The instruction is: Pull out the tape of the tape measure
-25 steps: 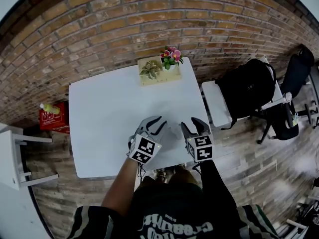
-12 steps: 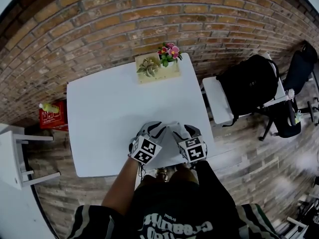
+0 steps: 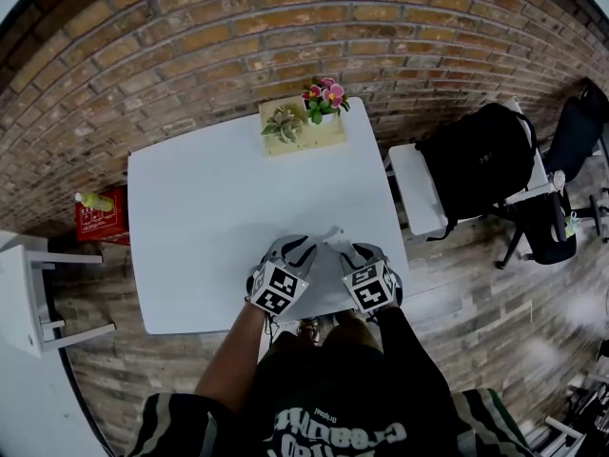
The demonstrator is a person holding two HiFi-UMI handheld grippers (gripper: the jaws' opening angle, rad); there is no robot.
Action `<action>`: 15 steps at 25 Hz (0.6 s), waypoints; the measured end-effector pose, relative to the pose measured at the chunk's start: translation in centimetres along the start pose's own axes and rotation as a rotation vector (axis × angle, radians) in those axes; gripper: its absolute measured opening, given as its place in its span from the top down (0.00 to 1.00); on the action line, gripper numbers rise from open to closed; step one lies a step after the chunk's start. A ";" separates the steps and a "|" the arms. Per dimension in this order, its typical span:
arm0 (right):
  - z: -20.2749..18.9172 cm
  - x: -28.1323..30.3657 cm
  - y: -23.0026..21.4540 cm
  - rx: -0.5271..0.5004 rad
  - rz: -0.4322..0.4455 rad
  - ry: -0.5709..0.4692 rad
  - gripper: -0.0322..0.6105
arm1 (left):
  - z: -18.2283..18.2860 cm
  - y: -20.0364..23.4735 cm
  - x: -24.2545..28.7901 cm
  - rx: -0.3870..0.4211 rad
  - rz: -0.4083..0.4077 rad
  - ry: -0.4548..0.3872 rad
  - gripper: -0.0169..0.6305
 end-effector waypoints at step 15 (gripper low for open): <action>0.7 1.1 -1.6 -0.072 0.136 0.021 0.68 | -1.6 -1.7 3.8 0.006 -0.039 0.105 0.82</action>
Point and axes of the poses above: the fingertips, and each gripper's own axes: x forward along the fingers, y to its left, z out of its top, the point moved 3 cm from there along -x, backward along the fingers, and after that the axes turned 13 degrees about -y, right-handed, at the moved point
